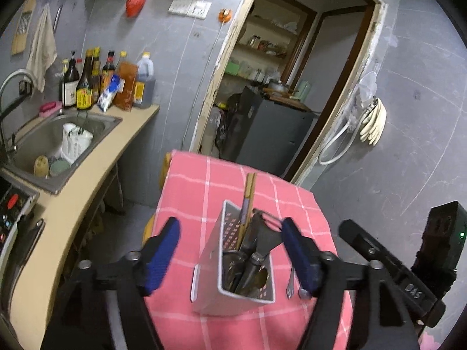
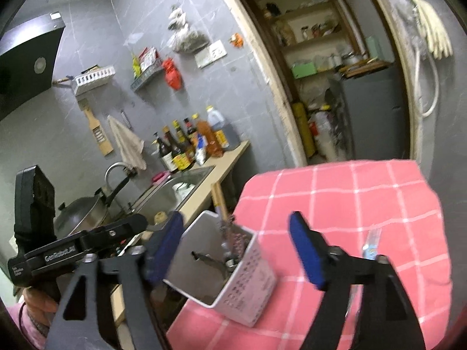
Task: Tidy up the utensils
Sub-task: 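Open the right tool then the left tool over the caddy, then move both open tools down to the fork and blue-handled spoon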
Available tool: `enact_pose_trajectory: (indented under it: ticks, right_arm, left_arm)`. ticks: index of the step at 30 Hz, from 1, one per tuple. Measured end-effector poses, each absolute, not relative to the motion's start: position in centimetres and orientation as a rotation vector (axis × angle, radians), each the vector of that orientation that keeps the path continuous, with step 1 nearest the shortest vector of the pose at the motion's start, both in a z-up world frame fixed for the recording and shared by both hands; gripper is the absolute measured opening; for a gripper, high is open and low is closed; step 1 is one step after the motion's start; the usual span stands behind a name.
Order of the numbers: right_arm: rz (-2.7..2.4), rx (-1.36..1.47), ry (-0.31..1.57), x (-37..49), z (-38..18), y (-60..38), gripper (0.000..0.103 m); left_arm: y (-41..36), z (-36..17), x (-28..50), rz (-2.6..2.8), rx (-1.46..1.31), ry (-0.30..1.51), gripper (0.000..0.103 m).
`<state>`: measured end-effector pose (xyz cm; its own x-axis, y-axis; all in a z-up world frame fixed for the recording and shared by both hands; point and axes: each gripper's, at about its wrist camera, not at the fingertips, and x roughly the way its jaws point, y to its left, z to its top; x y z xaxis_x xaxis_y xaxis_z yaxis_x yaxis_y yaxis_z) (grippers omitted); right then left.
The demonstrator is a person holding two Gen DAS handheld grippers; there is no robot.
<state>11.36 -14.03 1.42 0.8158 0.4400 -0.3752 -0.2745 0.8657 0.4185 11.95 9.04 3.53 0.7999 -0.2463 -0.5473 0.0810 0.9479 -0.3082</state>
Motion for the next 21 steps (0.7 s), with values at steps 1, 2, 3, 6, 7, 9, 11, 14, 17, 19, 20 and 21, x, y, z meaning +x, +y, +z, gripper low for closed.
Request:
enact_pose_trajectory:
  ticks: [1,2,3,6,7,9,11,14,17,19,20,21]
  right_arm:
    - [0.371,0.357,0.465,11.0,1.8,-14.5,0.095]
    - [0.355,0.354,0.449,10.7,2.1,-14.9,0.097]
    - [0.333,0.348,0.427,10.3,2.5,-15.4,0.099]
    - [0.285,0.339,0.394,9.6,3.3,-16.7,0.101]
    - [0.268,0.335,0.387,9.4,3.5,-17.1,0.101]
    - [0.232,0.321,0.373,8.9,3.9,-18.1,0.101]
    - [0.191,0.303,0.367,8.5,4.1,-19.0,0.101]
    - [0.138,0.276,0.378,7.9,4.0,-20.7,0.101]
    - [0.103,0.274,0.406,7.8,3.6,-22.4,0.101]
    - [0.078,0.278,0.430,7.7,3.1,-23.8,0.101]
    - [0.068,0.279,0.440,7.7,2.8,-24.3,0.101]
    - [0.057,0.280,0.449,7.7,2.5,-24.9,0.101]
  left_arm:
    - [8.9,3.7,11.9,-0.174,-0.272,0.603,0.086]
    - [8.6,3.9,11.7,-0.169,-0.269,0.584,0.089]
    - [8.4,4.0,11.6,-0.167,-0.267,0.564,0.094]
    - [7.6,4.3,11.5,-0.163,-0.260,0.522,0.101]
    - [7.2,4.4,11.5,-0.163,-0.255,0.510,0.102]
    - [6.6,4.5,11.5,-0.160,-0.241,0.499,0.102]
    - [5.5,4.6,11.6,-0.167,-0.208,0.489,0.102]
    - [3.9,4.7,11.7,-0.184,-0.169,0.483,0.102]
    - [1.9,4.8,12.2,-0.214,-0.137,0.487,0.102]
    - [0.7,4.8,12.5,-0.231,-0.121,0.488,0.102]
    - [0.1,4.8,12.6,-0.234,-0.113,0.486,0.102]
    - [-0.5,4.8,12.7,-0.237,-0.103,0.480,0.102]
